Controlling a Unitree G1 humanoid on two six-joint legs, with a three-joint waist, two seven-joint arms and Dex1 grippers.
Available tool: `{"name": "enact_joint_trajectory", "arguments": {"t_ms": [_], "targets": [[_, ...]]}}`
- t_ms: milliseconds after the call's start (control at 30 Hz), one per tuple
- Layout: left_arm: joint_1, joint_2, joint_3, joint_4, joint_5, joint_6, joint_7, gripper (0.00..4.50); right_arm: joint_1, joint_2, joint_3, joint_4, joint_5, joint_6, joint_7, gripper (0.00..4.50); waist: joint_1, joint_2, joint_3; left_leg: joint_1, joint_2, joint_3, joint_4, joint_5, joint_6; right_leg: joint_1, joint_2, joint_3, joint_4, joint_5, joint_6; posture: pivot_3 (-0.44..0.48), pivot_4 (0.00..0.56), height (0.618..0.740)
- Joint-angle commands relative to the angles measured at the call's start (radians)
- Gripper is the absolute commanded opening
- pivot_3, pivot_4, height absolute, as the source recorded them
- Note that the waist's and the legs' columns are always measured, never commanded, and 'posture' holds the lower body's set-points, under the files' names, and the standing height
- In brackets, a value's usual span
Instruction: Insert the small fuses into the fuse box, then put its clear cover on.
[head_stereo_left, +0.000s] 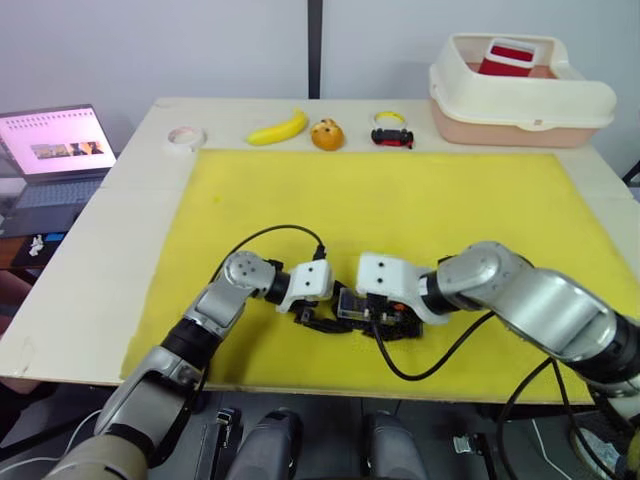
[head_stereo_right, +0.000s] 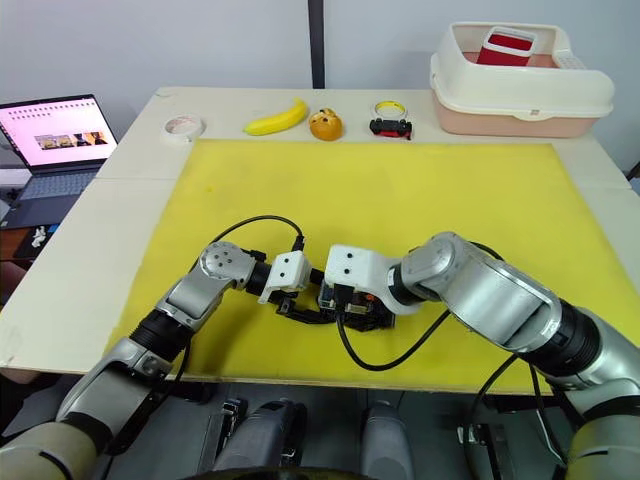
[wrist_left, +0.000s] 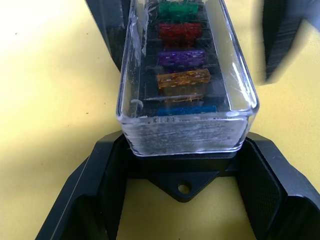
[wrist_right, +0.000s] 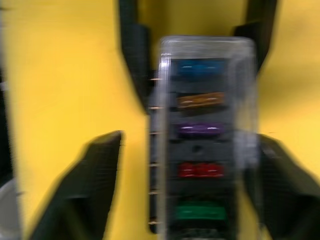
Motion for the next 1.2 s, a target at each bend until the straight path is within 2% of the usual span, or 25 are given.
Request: {"name": "enact_joint_trajectory", "arguments": {"t_ms": [33, 333, 433, 633, 767, 800, 867, 933, 1067, 1100, 1200], "targets": [[0.001, -0.002, 0.006, 0.018, 0.022, 0.003, 0.017, 2.54, -0.017, 0.007, -0.038, -0.006, 0.023, 0.011, 0.007, 4.44, 0.0, 0.0, 0.0, 0.0, 0.0, 0.0, 0.0, 0.0, 0.0, 0.0, 0.0, 0.0, 0.0, 0.0, 0.0, 0.0, 0.15, 0.74], [0.001, -0.001, 0.006, 0.019, 0.023, 0.001, 0.015, 2.54, -0.059, 0.019, -0.106, 0.017, 0.048, 0.016, 0.01, 4.44, 0.001, 0.0, 0.0, 0.0, 0.0, 0.0, 0.0, 0.0, 0.0, 0.0, 0.0, 0.0, -0.001, 0.0, 0.0, 0.0, 0.15, 0.74], [0.002, -0.001, 0.005, 0.018, 0.023, 0.001, 0.015, 2.54, -0.075, -0.013, -0.13, 0.01, 0.052, -0.03, 0.041, 4.44, 0.001, 0.0, 0.0, 0.0, 0.0, 0.0, 0.0, 0.0, 0.001, 0.0, 0.0, 0.0, -0.002, 0.0, 0.0, 0.0, 0.15, 0.74], [0.011, 0.002, 0.009, 0.006, 0.022, 0.007, 0.02, 2.54, -0.047, -0.061, -0.332, -0.024, 0.143, -0.074, 0.098, 4.44, 0.001, 0.0, 0.0, -0.001, 0.0, 0.0, 0.0, -0.001, 0.001, 0.001, 0.0, -0.001, -0.003, 0.001, 0.001, 0.0, 0.15, 0.74], [0.014, 0.003, 0.008, 0.004, 0.022, 0.007, 0.02, 2.54, 0.075, -0.042, -0.431, -0.039, 0.166, -0.149, 0.075, 4.44, 0.001, 0.0, 0.0, 0.0, 0.0, -0.001, 0.0, -0.001, 0.001, 0.002, 0.0, -0.001, -0.004, 0.001, 0.001, 0.0, 0.15, 0.74], [0.014, 0.002, 0.008, 0.004, 0.021, 0.008, 0.02, 2.54, 0.12, -0.035, -0.447, -0.05, 0.17, -0.186, 0.074, 3.91, 0.001, 0.0, 0.0, 0.0, 0.0, -0.001, 0.0, -0.001, 0.001, 0.002, 0.0, -0.001, -0.005, 0.001, 0.001, 0.0, 0.15, 0.74], [0.012, -0.002, 0.006, 0.006, 0.022, 0.009, 0.02, 2.54, 0.204, 0.005, -0.481, -0.06, 0.181, -0.249, 0.056, 3.19, 0.001, 0.0, 0.0, 0.0, 0.0, -0.001, 0.0, -0.001, 0.001, 0.003, 0.0, -0.002, -0.005, 0.001, 0.001, 0.0, 0.15, 0.74], [0.01, -0.004, 0.005, 0.007, 0.022, 0.01, 0.02, 2.54, 0.27, 0.035, -0.496, -0.058, 0.168, -0.314, 0.037, 2.12, 0.001, 0.0, 0.0, 0.0, 0.0, -0.001, 0.0, -0.001, 0.001, 0.003, 0.0, -0.002, -0.005, 0.001, 0.001, 0.0, 0.15, 0.74], [0.007, -0.003, 0.006, 0.008, 0.021, 0.013, 0.017, 2.54, 0.333, 0.08, -0.518, -0.045, 0.147, -0.417, 0.002, 0.21, 0.001, 0.0, 0.0, 0.0, 0.0, -0.001, 0.0, -0.001, 0.001, 0.003, 0.0, -0.002, -0.005, 0.001, 0.002, 0.0, 0.15, 0.74], [0.007, -0.003, 0.006, 0.009, 0.021, 0.013, 0.016, 2.54, 0.341, 0.087, -0.523, -0.044, 0.152, -0.429, -0.002, 0.03, 0.001, 0.0, 0.0, 0.0, 0.0, -0.001, 0.0, -0.001, 0.001, 0.003, 0.0, -0.002, -0.006, 0.002, 0.002, 0.0, 0.15, 0.74], [0.006, -0.001, 0.006, 0.01, 0.022, 0.014, 0.015, 2.54, 0.346, 0.095, -0.535, -0.03, 0.157, -0.45, -0.011, 0.03, 0.001, 0.0, 0.0, 0.0, 0.0, -0.001, 0.0, -0.001, 0.001, 0.003, 0.0, -0.002, -0.006, 0.002, 0.002, 0.0, 0.15, 0.74]]}}
